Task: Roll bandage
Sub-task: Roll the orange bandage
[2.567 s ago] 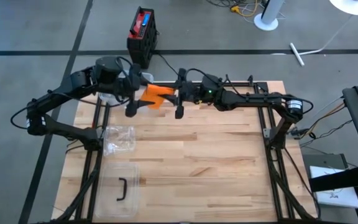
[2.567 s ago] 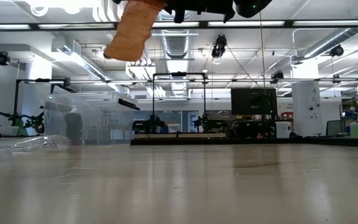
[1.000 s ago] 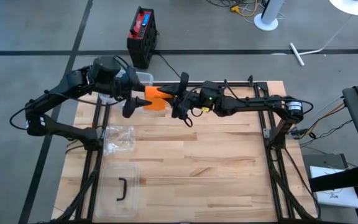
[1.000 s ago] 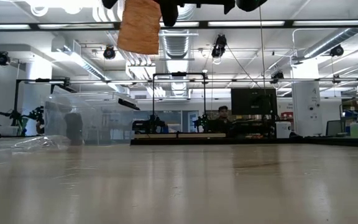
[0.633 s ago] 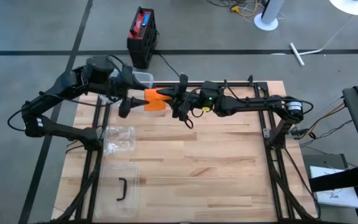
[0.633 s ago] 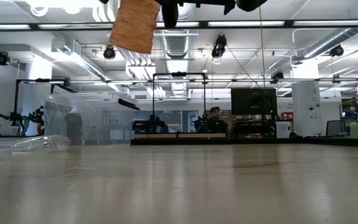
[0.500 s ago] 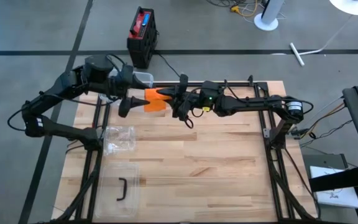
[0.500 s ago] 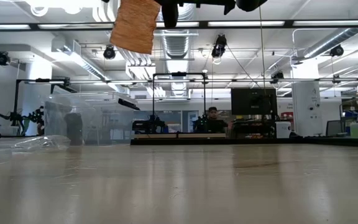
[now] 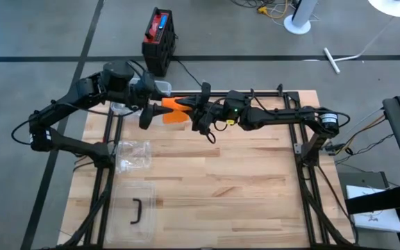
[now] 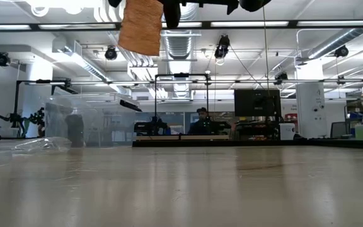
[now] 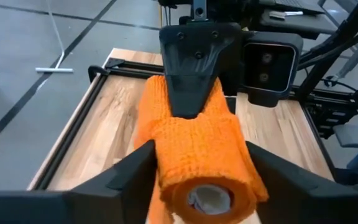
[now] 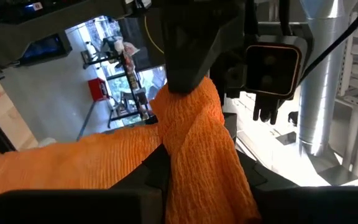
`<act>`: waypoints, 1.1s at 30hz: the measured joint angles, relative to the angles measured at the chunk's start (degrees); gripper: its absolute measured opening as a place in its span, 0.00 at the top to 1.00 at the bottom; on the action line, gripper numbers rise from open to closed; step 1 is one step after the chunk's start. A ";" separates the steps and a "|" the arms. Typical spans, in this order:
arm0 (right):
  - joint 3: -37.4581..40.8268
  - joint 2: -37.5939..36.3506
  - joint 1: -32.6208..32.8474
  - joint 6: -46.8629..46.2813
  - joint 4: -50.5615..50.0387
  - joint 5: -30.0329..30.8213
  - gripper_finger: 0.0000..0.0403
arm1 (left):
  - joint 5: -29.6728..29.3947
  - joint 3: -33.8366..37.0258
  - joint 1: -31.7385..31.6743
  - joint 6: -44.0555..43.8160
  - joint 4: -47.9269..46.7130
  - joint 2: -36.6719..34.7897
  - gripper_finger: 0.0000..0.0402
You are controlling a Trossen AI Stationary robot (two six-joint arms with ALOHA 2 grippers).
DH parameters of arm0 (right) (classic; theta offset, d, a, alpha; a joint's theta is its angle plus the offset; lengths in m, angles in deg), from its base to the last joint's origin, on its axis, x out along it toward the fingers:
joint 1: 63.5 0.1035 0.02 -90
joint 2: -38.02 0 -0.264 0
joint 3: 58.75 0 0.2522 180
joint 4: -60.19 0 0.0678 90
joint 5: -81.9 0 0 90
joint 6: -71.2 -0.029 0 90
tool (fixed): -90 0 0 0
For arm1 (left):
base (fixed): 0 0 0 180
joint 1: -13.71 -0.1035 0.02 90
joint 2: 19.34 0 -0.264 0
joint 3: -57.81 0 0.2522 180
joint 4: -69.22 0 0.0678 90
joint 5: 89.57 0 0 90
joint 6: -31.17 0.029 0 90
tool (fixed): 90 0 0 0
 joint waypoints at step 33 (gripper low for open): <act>-0.02 -4.38 -5.52 -67.95 -8.78 -15.40 0.30 | -7.19 0.46 1.09 22.81 -1.85 -2.42 0.89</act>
